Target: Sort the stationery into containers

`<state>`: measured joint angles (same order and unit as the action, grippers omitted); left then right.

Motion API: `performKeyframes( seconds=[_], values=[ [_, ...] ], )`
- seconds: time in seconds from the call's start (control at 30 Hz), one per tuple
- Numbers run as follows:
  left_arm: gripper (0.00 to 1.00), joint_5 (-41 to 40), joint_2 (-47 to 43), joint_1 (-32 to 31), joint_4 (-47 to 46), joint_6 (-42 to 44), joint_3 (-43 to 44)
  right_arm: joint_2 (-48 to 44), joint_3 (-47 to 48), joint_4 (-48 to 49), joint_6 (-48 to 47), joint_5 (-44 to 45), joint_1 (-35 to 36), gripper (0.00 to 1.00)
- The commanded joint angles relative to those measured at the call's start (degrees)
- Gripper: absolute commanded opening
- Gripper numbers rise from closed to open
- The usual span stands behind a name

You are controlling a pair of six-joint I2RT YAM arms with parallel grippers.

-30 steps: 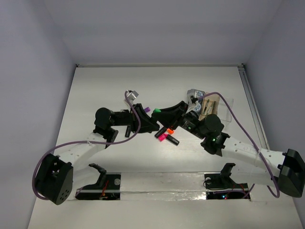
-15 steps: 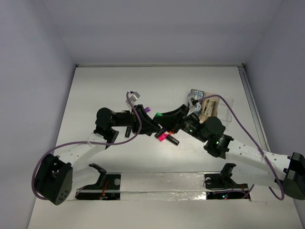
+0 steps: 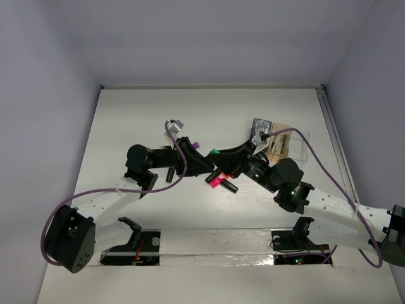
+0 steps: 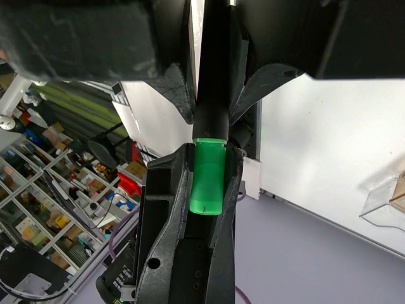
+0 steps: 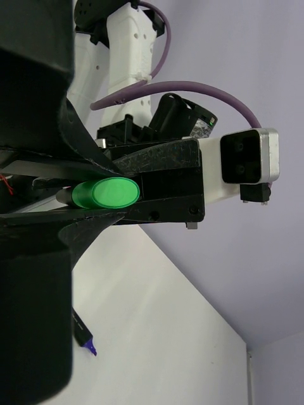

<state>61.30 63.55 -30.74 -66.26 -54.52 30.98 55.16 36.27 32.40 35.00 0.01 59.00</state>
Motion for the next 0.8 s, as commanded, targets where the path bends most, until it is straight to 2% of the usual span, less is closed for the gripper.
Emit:
performKeyframes(
  seconds=[0.0,0.13,0.37,0.4,0.47,0.53,0.57,0.77],
  values=[
    [0.01,-19.1,-2.1,1.8,-22.2,-0.3,5.1,2.6,-4.5,-17.6,2.0,-11.6,3.0,0.00],
    [0.02,-19.1,-1.9,1.3,-21.5,-0.5,4.2,2.3,-5.0,-14.8,5.1,-9.9,1.2,0.00],
    [0.10,-19.1,-1.9,1.3,-20.0,-0.8,3.0,2.4,-4.5,-12.7,6.5,-9.5,-0.7,0.00],
    [0.12,-18.9,-1.8,1.3,-19.6,-0.8,3.0,2.4,-4.4,-12.7,6.4,-9.6,-1.3,0.00],
    [0.25,-18.9,-1.9,1.3,-19.6,-0.8,2.9,2.6,-4.1,-12.9,6.5,-9.8,-1.3,0.00],
    [0.33,-18.9,-2.0,1.3,-19.5,-0.8,2.7,2.4,-4.5,-12.8,6.9,-9.9,-2.0,0.00],
    [0.34,-19.1,-2.0,1.3,-19.5,-0.8,2.7,2.3,-4.5,-12.6,7.1,-9.9,-2.0,0.00],
    [0.29,-19.0,-2.0,1.3,-18.8,-1.3,2.2,2.4,-6.0,-9.0,10.8,-10.3,-3.7,0.00]
  ],
)
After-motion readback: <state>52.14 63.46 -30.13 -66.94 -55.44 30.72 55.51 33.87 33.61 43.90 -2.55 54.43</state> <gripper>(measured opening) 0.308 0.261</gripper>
